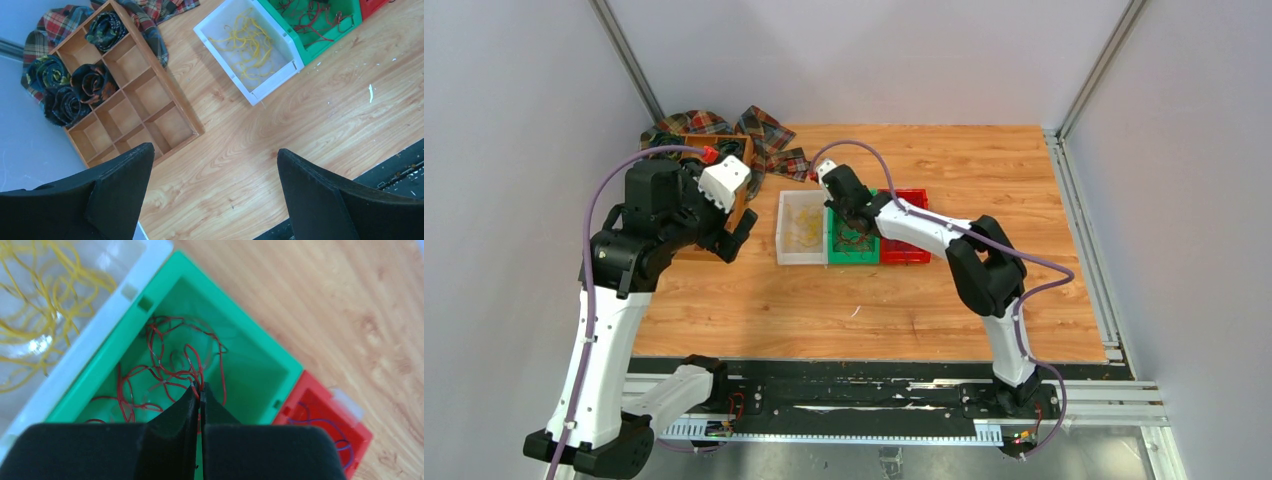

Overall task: Untangle the cables
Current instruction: Place the cable in the bin, then reset both arms

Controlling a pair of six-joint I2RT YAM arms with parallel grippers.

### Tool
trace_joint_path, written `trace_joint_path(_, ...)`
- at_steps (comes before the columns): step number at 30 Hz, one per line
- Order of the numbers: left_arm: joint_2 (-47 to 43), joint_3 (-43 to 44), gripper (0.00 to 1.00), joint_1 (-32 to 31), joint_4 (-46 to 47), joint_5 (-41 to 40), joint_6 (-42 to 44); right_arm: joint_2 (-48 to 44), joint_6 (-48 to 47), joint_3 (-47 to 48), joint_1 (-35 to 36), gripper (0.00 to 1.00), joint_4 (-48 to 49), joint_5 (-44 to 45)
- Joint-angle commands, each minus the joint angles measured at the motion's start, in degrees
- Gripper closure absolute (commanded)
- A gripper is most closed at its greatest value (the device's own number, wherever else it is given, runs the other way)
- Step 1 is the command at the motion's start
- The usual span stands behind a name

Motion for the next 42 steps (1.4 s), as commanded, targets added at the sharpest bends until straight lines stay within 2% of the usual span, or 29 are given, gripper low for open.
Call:
trace_joint_path(1,-0.8,0.6,0.02,0.4,-0.3,-1.4,-0.4,1.9,0.4,1.6,-0.9,0.99,-6.1,1.1)
trace_joint_path(3,-0.9,0.5,0.02,0.5,-0.3,-1.5,-0.4,2.5,0.8,2.1,-0.9,0.99,-6.8,0.5)
trace_joint_path(6,-0.9,0.7,0.02,0.6,-0.3,-1.9,-0.5,2.9,1.9,3.8,-0.9,0.9,-9.0,1.0)
trace_joint_path(10,-1.2,-0.2,0.02,1.0,0.8,-3.1,-1.2,-1.1,3.6,3.6,-0.9,0.62,-9.3,1.1)
trace_joint_path(13,-1.7,-2.1,0.02,1.4,2.6,-3.7,-1.7,-5.2,3.6,3.0,-0.9,0.48,-9.3,1.0)
trace_joint_path(15,-1.7,-2.9,0.02,1.7,3.2,-3.8,-1.8,-7.7,3.4,2.4,-0.9,0.43,-9.3,1.0)
trace_joint_path(23,-2.2,-4.3,0.02,2.6,3.4,-6.0,0.6,-12.9,5.1,0.0,-1.2,0.38,-9.0,0.1)
trace_joint_path(26,-3.3,-5.0,0.02,2.6,3.5,-5.9,1.0,-12.2,7.1,-0.4,-1.3,0.45,-8.9,-2.3)
trace_joint_path(28,-3.9,-6.0,0.02,2.6,4.4,-6.0,0.7,-12.0,9.1,-1.4,-1.2,0.47,-8.9,-3.1)
trace_joint_path(31,-4.8,-9.2,0.02,3.0,7.3,-6.3,1.0,-16.4,11.7,-5.6,-2.2,0.38,-7.5,-3.3)
trace_joint_path(32,-5.0,-11.0,0.02,3.3,8.8,-6.7,1.3,-19.1,12.4,-8.2,-2.8,0.34,-6.0,-3.6)
trace_joint_path(34,-5.1,-14.5,0.02,4.0,11.2,-6.6,2.7,-26.1,13.1,-15.8,-4.9,0.31,-2.0,-2.8)
trace_joint_path(36,-4.8,-18.7,0.02,4.9,13.4,-5.9,5.0,-33.6,12.9,-23.2,-6.7,0.31,3.6,0.4)
trace_joint_path(39,-5.5,-26.1,0.02,7.6,19.6,-2.9,6.2,-43.3,15.2,-31.9,-11.2,0.3,6.3,5.5)
trace_joint_path(42,-6.8,-36.8,0.02,10.2,32.4,2.9,5.1,-52.1,23.6,-40.9,-17.5,0.29,6.8,22.1)
